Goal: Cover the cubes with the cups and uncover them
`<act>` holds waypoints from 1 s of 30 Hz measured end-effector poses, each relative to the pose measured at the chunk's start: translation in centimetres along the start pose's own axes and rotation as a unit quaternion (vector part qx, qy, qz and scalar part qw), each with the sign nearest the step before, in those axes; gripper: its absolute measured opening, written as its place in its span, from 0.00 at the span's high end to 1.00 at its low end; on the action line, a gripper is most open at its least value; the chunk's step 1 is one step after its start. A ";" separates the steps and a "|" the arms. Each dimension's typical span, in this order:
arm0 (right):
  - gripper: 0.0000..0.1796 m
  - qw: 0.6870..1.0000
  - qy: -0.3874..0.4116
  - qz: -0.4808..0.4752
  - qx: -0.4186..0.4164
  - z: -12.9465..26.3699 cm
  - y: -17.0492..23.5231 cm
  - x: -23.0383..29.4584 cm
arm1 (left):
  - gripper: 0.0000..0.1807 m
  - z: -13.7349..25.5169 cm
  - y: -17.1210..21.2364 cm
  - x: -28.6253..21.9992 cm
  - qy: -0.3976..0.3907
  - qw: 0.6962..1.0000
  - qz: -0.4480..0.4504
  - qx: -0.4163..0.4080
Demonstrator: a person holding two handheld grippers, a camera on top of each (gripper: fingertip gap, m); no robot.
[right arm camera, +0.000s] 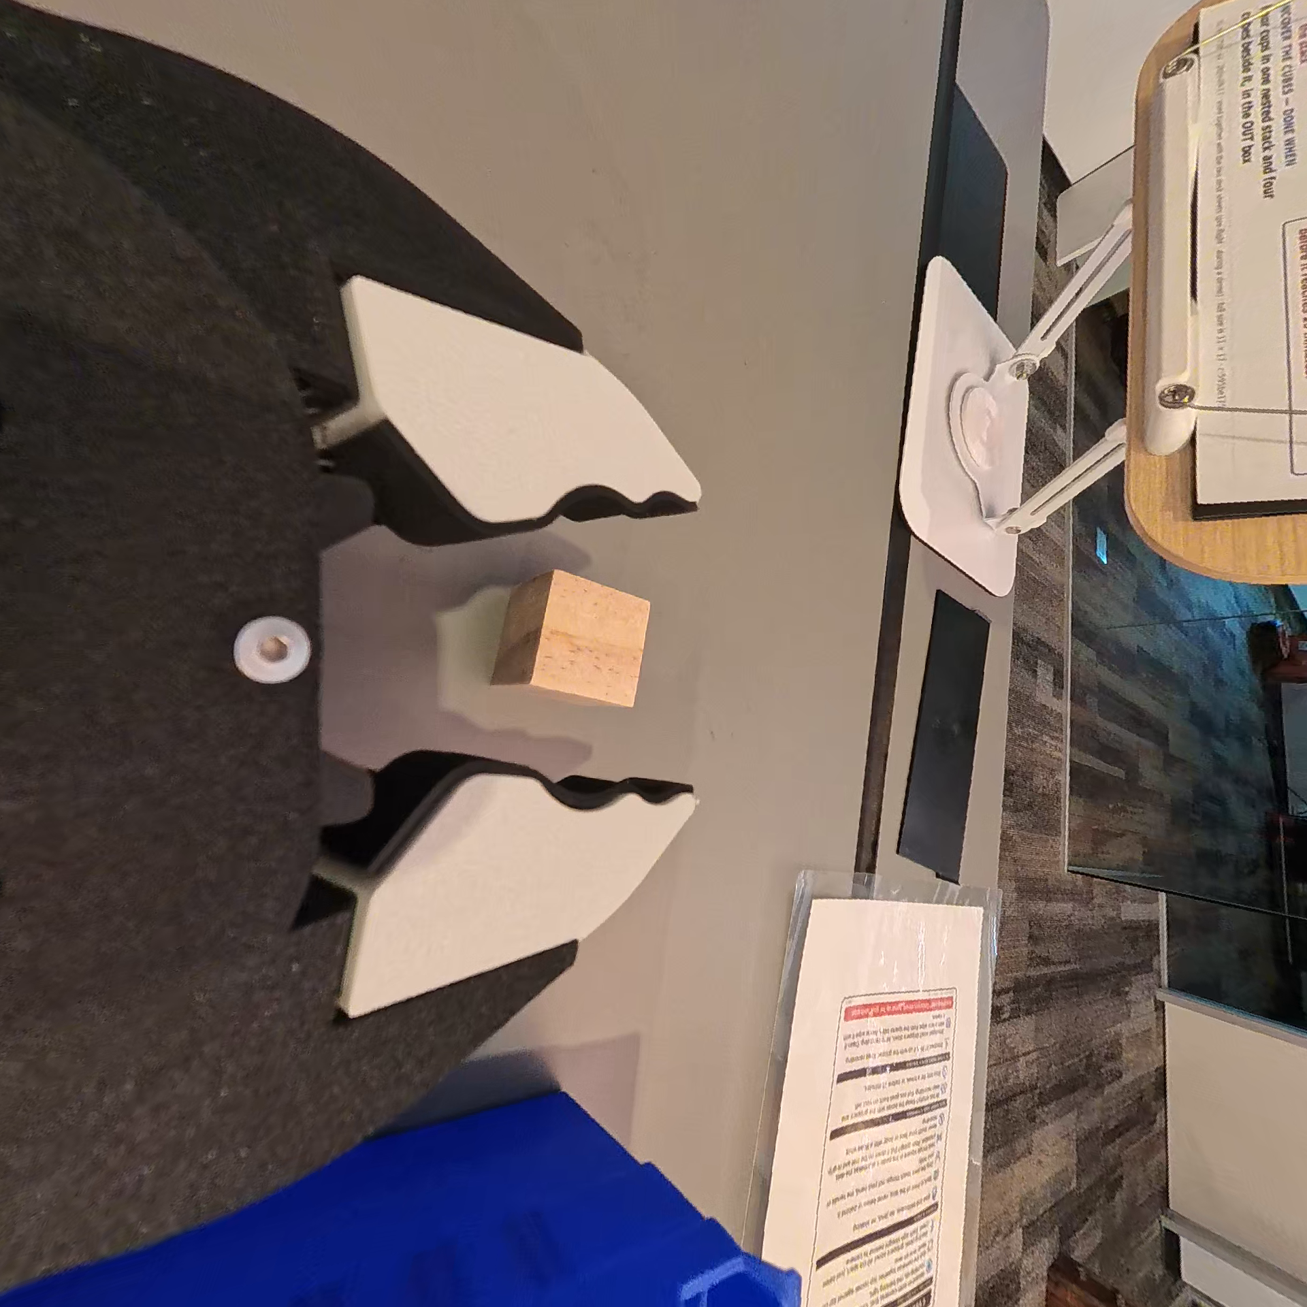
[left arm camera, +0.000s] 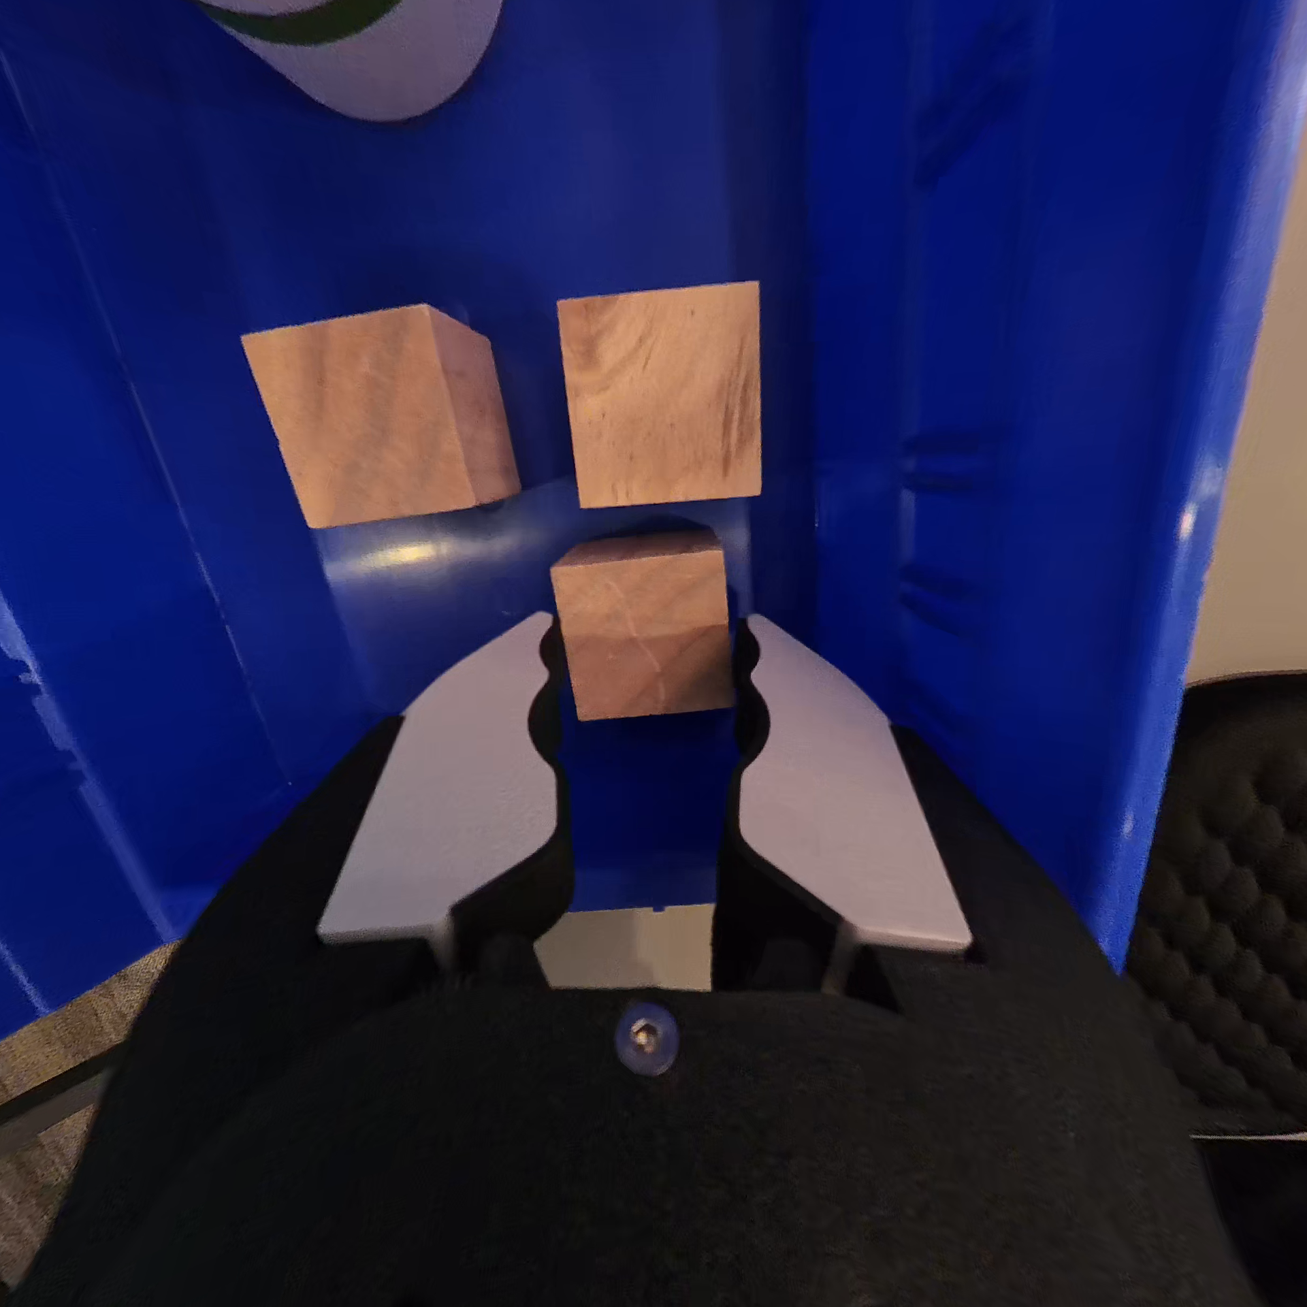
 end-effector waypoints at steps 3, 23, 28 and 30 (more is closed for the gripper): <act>0.61 1.000 -0.001 -0.002 0.002 0.0 0.1 -0.1 | 0.75 0.1 0.3 0.6 -0.007 1.000 -0.009 0.005; 0.63 0.998 -0.012 -0.030 -0.049 1.5 -0.7 -1.5 | 0.75 16.6 -5.9 -19.7 0.124 0.859 -0.405 -0.286; 0.63 0.996 -0.008 -0.033 -0.079 2.3 -1.2 -2.3 | 0.75 10.3 -9.1 -31.7 0.158 0.785 -0.539 -0.262; 0.64 0.996 -0.003 -0.033 -0.088 2.7 -1.4 -2.6 | 0.75 7.7 -10.2 -35.9 0.157 0.760 -0.579 -0.248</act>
Point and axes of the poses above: each gripper's, where its closed fingertips meet, z back along the fingers, y out of its underside, x = y × z across the jaws, the point moved 3 cm from there along z, back along the fingers, and after that the axes turned 6 degrees about x, right-handed, at the moved point
